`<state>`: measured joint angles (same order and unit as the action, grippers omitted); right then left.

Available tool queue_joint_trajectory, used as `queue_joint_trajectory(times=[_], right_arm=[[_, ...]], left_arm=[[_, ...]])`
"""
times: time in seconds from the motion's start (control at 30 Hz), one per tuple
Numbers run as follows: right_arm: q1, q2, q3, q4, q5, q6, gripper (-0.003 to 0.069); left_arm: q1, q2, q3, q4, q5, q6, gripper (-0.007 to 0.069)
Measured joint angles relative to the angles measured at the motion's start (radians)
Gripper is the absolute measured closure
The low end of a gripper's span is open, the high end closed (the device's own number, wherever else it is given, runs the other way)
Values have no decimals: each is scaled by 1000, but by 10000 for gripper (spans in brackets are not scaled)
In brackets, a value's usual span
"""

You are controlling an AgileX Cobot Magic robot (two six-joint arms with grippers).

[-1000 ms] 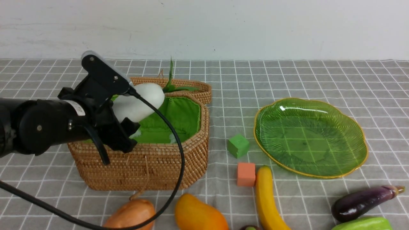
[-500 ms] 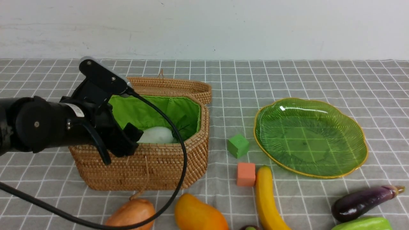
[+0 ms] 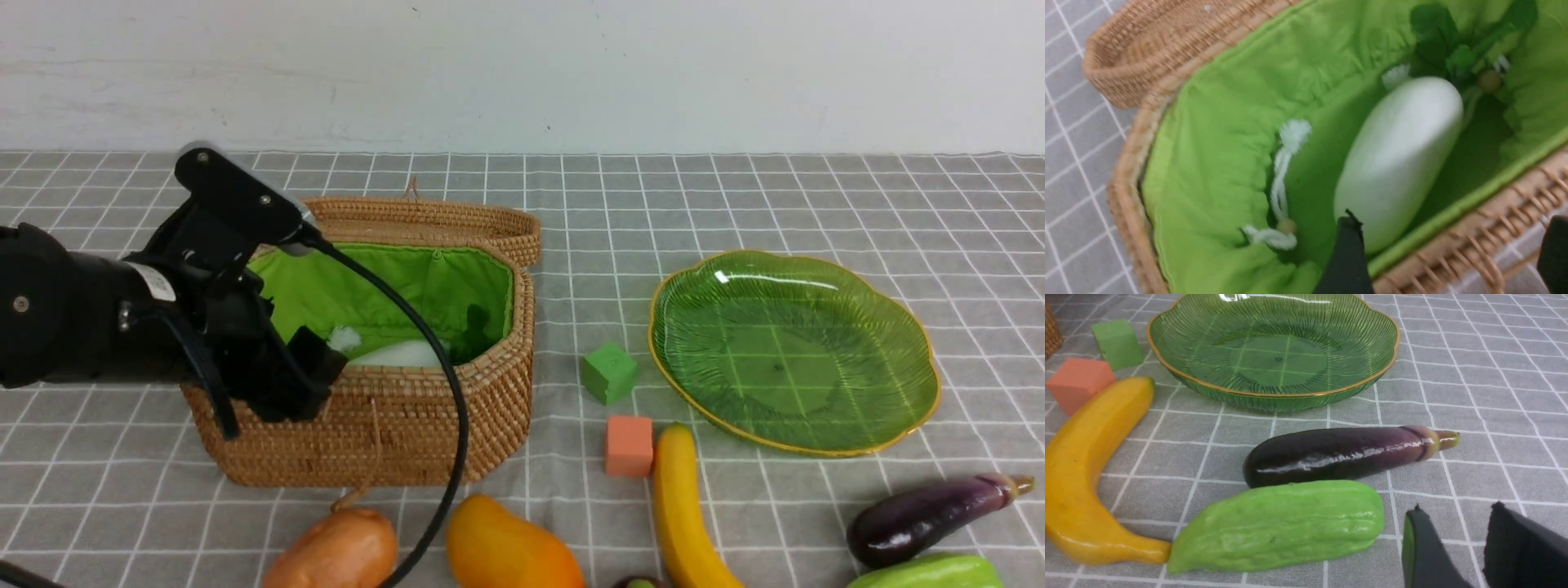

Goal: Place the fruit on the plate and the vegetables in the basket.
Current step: Grab a potato with your left arm and place it in the basket on the left

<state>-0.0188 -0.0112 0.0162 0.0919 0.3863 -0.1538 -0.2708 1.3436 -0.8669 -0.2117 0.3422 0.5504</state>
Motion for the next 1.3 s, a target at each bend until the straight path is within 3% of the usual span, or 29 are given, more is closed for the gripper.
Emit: queue_joint_trajectory(times=[0.37,0.7,0.9,1.03,1.3], right_arm=[[0,0,0,0,0,0,417],[0,0,0,0,0,0,417],[0,0,0,0,0,0,417],[0,0,0,0,0,0,417],[0,0,0,0,0,0,417]], left_arm=[[0,-16,0,-18,161,0,60],[0,-43,19,-118,478,0,34],[0,-44,107,-208,358,0,11],[0,-12,200,-250,174,0,9],[0,135,227,-297,151,24,38]])
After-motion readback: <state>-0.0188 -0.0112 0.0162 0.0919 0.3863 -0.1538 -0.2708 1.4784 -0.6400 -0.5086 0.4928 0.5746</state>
